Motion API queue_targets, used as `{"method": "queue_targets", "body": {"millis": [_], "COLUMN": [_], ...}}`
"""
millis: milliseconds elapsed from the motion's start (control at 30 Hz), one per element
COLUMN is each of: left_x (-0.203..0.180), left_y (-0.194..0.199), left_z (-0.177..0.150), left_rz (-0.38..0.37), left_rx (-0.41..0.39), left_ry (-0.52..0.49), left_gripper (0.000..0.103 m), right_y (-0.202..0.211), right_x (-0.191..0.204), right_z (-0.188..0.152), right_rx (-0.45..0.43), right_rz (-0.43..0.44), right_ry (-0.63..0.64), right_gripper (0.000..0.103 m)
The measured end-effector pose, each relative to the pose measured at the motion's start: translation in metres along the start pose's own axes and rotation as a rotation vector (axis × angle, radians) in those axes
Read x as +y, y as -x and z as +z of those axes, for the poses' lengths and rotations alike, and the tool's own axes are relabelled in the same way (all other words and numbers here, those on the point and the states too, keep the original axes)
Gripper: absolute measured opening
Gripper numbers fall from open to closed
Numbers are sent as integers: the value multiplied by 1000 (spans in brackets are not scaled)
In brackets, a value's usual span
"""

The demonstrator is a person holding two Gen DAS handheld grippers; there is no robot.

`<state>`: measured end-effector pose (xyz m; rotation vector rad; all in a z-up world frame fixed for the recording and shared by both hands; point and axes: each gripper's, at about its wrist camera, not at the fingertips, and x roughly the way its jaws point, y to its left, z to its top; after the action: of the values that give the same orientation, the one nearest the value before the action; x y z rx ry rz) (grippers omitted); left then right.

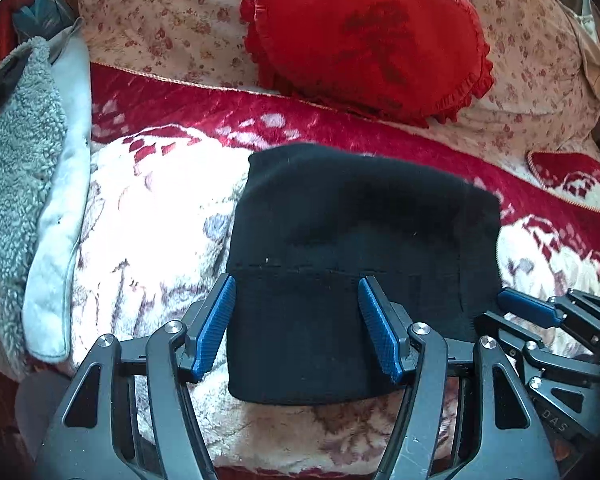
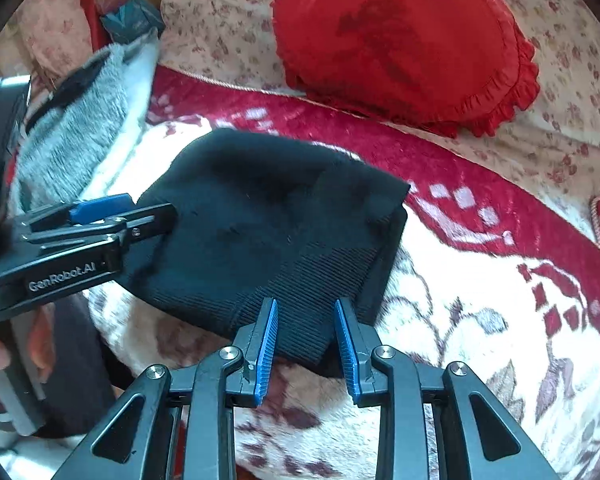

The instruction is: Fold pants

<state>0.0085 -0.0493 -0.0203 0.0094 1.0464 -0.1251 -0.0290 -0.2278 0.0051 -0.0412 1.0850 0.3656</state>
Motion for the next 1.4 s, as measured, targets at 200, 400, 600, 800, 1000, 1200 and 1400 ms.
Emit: {"method": "queue_targets", "body": {"millis": [200, 400, 600, 800, 1000, 1200, 1400], "left_x": [-2, 4, 29, 45, 40, 27, 18], "left_y": [2, 7, 8, -9, -31, -30, -10], "left_z": [-4, -4, 2, 8, 10, 17, 50], "left_rz": [10, 2, -70, -137, -184, -218, -251], "left_rx": [-5, -5, 6, 49, 82, 75, 9], "left_ry": [4, 22, 106, 166, 197, 173, 122], "left_gripper": [63, 63, 67, 75, 82, 72, 57], "right_y": [5, 17, 6, -18, -41, -39, -14], "right_x": [-2, -11, -38, -57, -70, -62, -69], "right_z": [-2, 2, 4, 8, 16, 21, 40], "right_rx": [-3, -42, -58, -56, -55, -111, -192], "right_rz": [0, 36, 119, 177, 236, 273, 254], "right_ry": [-22, -85, -250, -356, -416, -379, -354], "right_gripper": [29, 35, 50, 64, 70, 46, 38]}}
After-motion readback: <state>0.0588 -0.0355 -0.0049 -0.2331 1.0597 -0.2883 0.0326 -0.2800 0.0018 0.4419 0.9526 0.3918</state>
